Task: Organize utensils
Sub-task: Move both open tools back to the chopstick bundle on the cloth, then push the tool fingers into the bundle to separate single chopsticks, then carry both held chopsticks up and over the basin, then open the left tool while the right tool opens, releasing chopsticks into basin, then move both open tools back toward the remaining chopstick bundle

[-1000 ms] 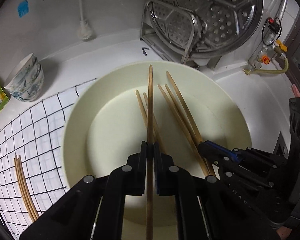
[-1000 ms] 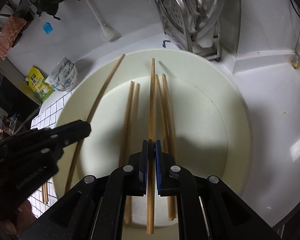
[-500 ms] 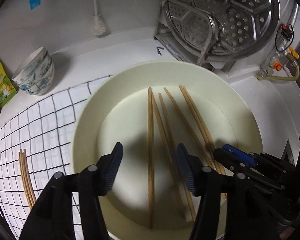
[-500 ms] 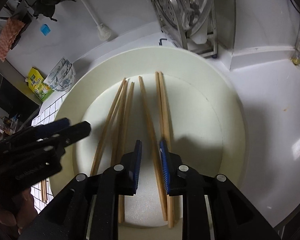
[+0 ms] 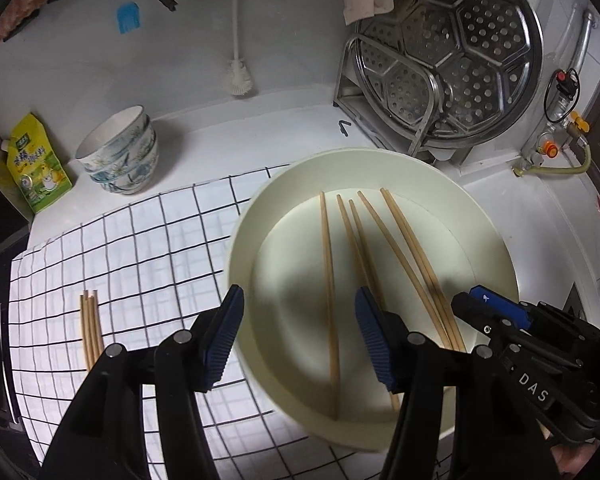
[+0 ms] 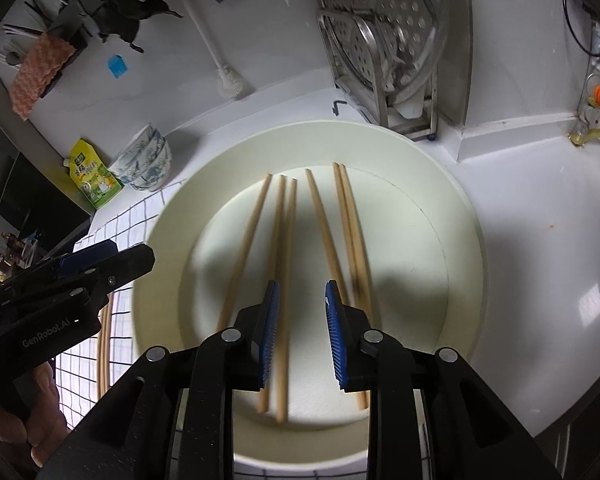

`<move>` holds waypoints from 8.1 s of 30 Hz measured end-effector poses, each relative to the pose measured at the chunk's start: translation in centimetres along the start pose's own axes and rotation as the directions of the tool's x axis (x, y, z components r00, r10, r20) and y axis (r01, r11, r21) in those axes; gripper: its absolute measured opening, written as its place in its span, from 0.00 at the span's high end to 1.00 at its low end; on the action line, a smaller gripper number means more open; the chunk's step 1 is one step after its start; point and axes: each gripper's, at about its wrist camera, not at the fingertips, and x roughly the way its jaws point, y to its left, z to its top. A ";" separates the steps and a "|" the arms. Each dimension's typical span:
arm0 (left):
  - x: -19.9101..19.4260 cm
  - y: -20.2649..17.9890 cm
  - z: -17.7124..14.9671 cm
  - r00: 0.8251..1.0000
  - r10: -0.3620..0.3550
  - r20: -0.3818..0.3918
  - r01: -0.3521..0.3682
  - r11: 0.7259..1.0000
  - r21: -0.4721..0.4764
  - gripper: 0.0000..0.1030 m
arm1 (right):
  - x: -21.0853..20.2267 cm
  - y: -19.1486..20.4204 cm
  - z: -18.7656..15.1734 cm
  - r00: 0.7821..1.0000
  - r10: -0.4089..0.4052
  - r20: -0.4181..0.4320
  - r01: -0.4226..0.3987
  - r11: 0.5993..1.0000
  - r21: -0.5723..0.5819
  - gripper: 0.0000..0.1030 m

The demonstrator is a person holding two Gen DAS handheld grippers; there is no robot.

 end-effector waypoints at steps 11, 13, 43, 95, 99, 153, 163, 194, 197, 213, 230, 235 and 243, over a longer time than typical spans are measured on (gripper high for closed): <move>-5.4 5.5 -2.6 0.998 0.033 0.060 -0.031 0.999 -0.032 0.37 | -1.7 6.5 -2.0 1.000 0.013 0.021 -0.011 0.998 -0.061 0.70; -6.2 7.0 -3.2 0.997 0.040 0.065 -0.037 0.998 -0.048 0.37 | -1.7 8.2 -2.3 1.000 0.020 0.019 -0.018 0.996 -0.083 0.69; -7.4 28.9 -15.3 0.982 0.184 -0.031 -0.185 0.936 -0.300 0.20 | 6.1 26.4 -9.8 0.993 0.027 -0.112 -0.057 0.962 -0.265 0.57; 1.0 25.8 -17.0 0.989 0.075 -0.130 -0.102 0.972 -0.214 0.13 | 11.6 24.4 -12.0 0.985 -0.104 -0.136 0.061 0.956 -0.286 0.54; 1.7 25.6 -16.9 0.985 0.091 -0.147 -0.120 0.972 -0.202 0.13 | 11.5 24.2 -11.8 0.986 -0.101 -0.134 0.059 0.957 -0.285 0.54; 2.0 25.1 -15.0 0.980 0.090 -0.179 -0.123 0.975 -0.187 0.93 | 13.2 25.6 -10.1 0.988 -0.061 -0.139 0.012 0.943 -0.333 0.94; -2.5 24.0 -13.6 0.985 0.093 -0.143 -0.121 0.972 -0.203 0.93 | 8.1 25.2 -7.8 0.992 0.060 -0.113 -0.090 0.954 -0.286 0.94; 3.4 -1.5 -0.5 0.981 -0.129 -0.147 0.134 0.990 0.031 0.93 | 0.0 1.1 0.5 0.989 -0.128 0.069 0.136 0.984 -0.116 0.94; 4.7 -2.5 -0.7 0.981 -0.110 -0.158 0.118 0.992 0.046 0.93 | 1.1 0.2 0.2 0.991 -0.127 0.041 0.131 0.985 -0.115 0.94; 6.0 -3.1 0.6 0.993 -0.028 -0.119 0.033 0.999 0.036 0.57 | 1.6 -1.6 0.9 0.995 -0.092 0.030 0.095 0.991 -0.092 0.73; -0.3 0.0 0.3 0.999 0.021 0.031 -0.022 1.000 0.018 0.40 | -1.2 1.4 0.7 0.993 -0.086 0.079 0.094 0.991 -0.101 0.68; -2.0 1.8 -0.5 0.998 0.033 0.051 -0.034 0.999 0.005 0.40 | -2.2 3.6 0.0 0.992 -0.085 0.096 0.095 0.989 -0.112 0.66; -5.2 5.3 -1.8 0.994 0.052 0.092 -0.050 0.998 -0.027 0.38 | -3.5 8.0 -1.2 0.991 -0.076 0.113 0.093 0.984 -0.153 0.61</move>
